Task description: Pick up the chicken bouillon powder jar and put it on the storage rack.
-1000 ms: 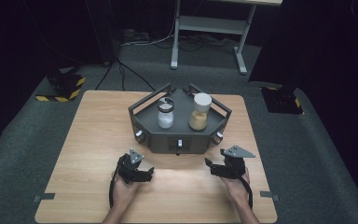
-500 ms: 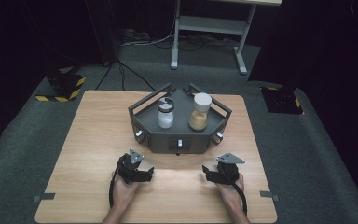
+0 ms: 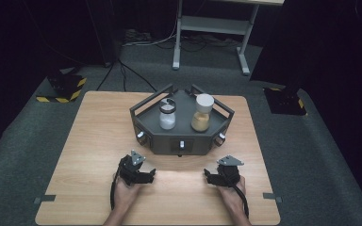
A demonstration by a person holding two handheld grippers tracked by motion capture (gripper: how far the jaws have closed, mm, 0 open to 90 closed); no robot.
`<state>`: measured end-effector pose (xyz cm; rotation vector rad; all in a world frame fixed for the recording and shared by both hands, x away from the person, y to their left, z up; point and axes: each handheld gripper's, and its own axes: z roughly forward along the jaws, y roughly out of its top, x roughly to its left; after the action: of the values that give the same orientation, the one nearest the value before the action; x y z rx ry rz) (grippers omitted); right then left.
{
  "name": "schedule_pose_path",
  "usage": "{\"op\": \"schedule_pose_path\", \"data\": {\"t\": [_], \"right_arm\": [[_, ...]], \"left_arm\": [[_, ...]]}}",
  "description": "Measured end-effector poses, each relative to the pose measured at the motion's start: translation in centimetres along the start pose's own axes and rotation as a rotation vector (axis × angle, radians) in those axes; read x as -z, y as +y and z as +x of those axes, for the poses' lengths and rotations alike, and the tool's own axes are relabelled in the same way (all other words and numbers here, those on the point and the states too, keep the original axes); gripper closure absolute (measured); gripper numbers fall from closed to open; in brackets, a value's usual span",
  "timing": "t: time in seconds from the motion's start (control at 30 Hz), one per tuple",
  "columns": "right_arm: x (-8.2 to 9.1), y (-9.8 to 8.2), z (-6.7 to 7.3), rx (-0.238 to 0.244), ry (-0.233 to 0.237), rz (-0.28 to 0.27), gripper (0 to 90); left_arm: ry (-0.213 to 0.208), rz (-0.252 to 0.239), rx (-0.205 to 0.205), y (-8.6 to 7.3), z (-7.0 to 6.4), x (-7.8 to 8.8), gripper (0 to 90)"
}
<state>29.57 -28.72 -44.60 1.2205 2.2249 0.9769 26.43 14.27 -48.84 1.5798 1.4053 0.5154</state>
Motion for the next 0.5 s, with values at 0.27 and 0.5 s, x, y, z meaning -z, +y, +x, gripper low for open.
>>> {"op": "schedule_pose_path", "data": {"t": [0.27,0.5], "right_arm": [[-0.07,0.11,-0.3,-0.009,0.01,0.006,18.0],[-0.08,0.13,-0.31,-0.008,0.012,0.007,17.7]], "left_arm": [[0.0,0.0,0.0,0.0,0.01,0.0,8.9],[0.0,0.001,-0.001,0.01,0.01,0.0,8.9]]}}
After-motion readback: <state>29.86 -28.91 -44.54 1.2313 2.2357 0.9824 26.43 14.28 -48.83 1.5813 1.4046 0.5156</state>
